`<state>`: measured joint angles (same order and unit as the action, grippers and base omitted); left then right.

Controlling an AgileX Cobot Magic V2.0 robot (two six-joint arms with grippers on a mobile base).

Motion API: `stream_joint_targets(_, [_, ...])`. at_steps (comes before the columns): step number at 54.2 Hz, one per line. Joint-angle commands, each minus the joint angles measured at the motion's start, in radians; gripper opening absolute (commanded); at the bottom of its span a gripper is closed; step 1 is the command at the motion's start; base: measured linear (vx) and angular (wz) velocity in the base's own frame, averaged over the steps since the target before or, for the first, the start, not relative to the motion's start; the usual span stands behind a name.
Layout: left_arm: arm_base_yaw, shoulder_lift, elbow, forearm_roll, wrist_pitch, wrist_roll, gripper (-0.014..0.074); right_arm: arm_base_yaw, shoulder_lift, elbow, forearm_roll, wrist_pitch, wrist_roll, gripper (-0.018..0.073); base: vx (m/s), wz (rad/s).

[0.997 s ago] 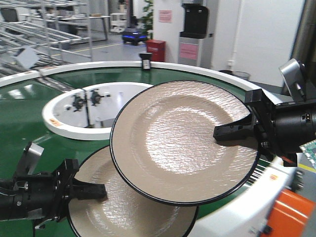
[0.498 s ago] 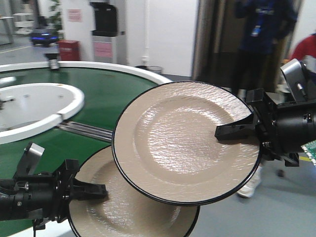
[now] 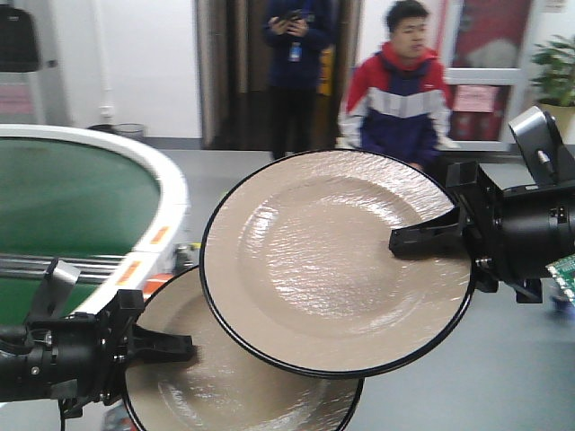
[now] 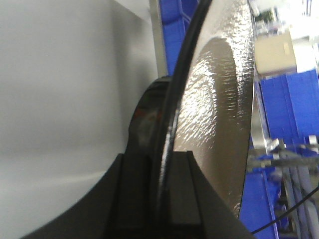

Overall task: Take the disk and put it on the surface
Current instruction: 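Hold both plates while the base drives to the steel counter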

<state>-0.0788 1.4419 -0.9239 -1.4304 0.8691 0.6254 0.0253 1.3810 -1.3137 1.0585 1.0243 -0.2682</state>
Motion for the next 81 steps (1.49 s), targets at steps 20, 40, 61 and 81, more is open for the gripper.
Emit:
stream_joint_targets(20, [-0.003, -0.046, -0.03, -0.118, 0.043, -0.011, 0.0001, -0.004, -0.037, -0.041, 0.117, -0.032, 0.005, -0.0005, 0.09, -0.55])
stream_joint_targets(40, [-0.003, -0.046, -0.03, -0.118, 0.043, -0.011, 0.0001, -0.004, -0.037, -0.041, 0.117, -0.032, 0.005, -0.0005, 0.18, -0.34])
stream_joint_targets(61, [-0.003, -0.046, -0.03, -0.118, 0.043, -0.011, 0.0001, -0.004, -0.037, -0.041, 0.117, -0.032, 0.005, -0.0005, 0.27, -0.17])
stream_joint_targets(81, [-0.003, -0.046, -0.03, -0.118, 0.043, -0.011, 0.0001, -0.004, -0.037, -0.041, 0.117, -0.032, 0.005, -0.0005, 0.35, -0.11])
